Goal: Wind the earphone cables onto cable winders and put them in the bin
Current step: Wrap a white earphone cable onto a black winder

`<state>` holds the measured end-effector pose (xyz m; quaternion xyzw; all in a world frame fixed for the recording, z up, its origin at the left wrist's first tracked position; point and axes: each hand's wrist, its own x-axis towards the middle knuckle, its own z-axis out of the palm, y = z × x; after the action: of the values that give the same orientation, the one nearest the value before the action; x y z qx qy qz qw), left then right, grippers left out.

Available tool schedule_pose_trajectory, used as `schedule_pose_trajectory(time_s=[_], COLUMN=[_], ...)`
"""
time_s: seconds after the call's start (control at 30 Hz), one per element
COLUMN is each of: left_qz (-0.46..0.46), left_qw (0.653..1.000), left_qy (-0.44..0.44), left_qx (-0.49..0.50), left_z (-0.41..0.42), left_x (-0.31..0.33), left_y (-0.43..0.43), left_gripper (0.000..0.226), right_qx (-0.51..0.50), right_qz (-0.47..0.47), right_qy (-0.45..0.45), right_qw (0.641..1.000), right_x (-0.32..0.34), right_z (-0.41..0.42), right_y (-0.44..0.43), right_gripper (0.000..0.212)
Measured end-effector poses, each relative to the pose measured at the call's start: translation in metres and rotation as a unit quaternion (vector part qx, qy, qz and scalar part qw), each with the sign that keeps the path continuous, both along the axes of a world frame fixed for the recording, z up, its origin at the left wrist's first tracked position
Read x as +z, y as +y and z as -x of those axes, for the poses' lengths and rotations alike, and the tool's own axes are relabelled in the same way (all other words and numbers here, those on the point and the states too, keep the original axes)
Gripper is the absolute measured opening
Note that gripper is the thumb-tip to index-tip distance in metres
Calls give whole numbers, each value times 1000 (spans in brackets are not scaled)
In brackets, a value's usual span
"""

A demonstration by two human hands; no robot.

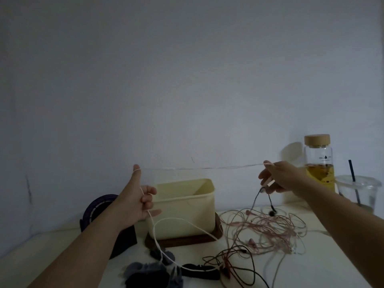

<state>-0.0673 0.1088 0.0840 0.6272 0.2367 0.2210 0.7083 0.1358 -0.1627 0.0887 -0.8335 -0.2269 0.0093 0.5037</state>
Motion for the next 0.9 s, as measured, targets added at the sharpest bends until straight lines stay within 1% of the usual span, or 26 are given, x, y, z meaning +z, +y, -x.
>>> schedule_pose_trajectory(time_s=[0.07, 0.13, 0.2, 0.27, 0.3, 0.33, 0.37, 0.4, 0.43, 0.47, 0.5, 0.53, 0.6, 0.63, 0.67, 0.7, 0.73, 0.77, 0.8, 0.83, 0.9], left_qz=[-40, -71, -98, -139, -176, -231, -303, -369, -410, -428, -430, -417, -353, -314, -280, -265, -276, -326, -401, -482, -609], left_qw=[999, 996, 990, 977, 965, 947, 922, 893, 874, 867, 871, 886, 929, 946, 957, 960, 954, 935, 901, 853, 749], left_qy=[16, 34, 50, 77, 104, 138, 173, 203, 221, 222, 206, 171, 72, 24, -17, -51, -87, -124, -161, -199, -262], left_qx=[-14, -47, -90, -142, -164, -174, -170, -157, -140, -129, -122, -112, -79, -70, -68, -74, -79, -65, -40, -11, 14], left_z=[-5, -11, -16, -21, -24, -27, -30, -34, -37, -41, -45, -50, -61, -67, -73, -75, -78, -80, -81, -81, -76], left_x=[2, 6, 10, 15, 18, 21, 24, 26, 29, 32, 34, 37, 41, 43, 46, 50, 53, 57, 61, 66, 78], left_y=[-6, -13, -27, -47, -57, -67, -75, -83, -89, -94, -98, -100, -103, -102, -103, -102, -105, -106, -109, -114, -127], left_gripper=[81, 84, 84, 81, 79, 77, 75, 74, 72, 69, 68, 67, 68, 69, 68, 68, 68, 69, 68, 66, 59], right_qx=[13, 34, 23, 9, 4, 3, 7, 17, 35, 52, 69, 88, 128, 132, 118, 95, 77, 64, 55, 48, 33], right_qz=[29, 61, 74, 80, 96, 115, 129, 119, 90, 59, 32, 7, -44, -51, -31, 11, 53, 88, 101, 102, 79], right_qy=[-9, -51, -90, -74, -69, -48, -38, -7, 39, 83, 109, 120, 123, 109, 80, 44, 20, 1, -7, -12, -7], right_qw=[999, 996, 993, 994, 993, 992, 991, 993, 995, 993, 991, 989, 983, 984, 989, 994, 995, 994, 993, 994, 996], right_x=[-8, -15, -20, -24, -26, -27, -27, -25, -23, -21, -20, -20, -21, -23, -25, -25, -26, -28, -29, -29, -28], right_z=[-5, -5, 0, 1, -2, -4, -5, -5, -3, 1, 2, 4, 3, 2, -1, -2, -2, -4, -8, -11, -18], right_y=[-2, -2, -1, -1, 0, 1, 3, 4, 4, 5, 4, 2, -2, -4, -6, -5, -6, -4, -4, -6, -10], right_gripper=[46, 41, 38, 36, 35, 33, 34, 36, 37, 37, 37, 36, 33, 31, 28, 27, 28, 29, 28, 27, 26])
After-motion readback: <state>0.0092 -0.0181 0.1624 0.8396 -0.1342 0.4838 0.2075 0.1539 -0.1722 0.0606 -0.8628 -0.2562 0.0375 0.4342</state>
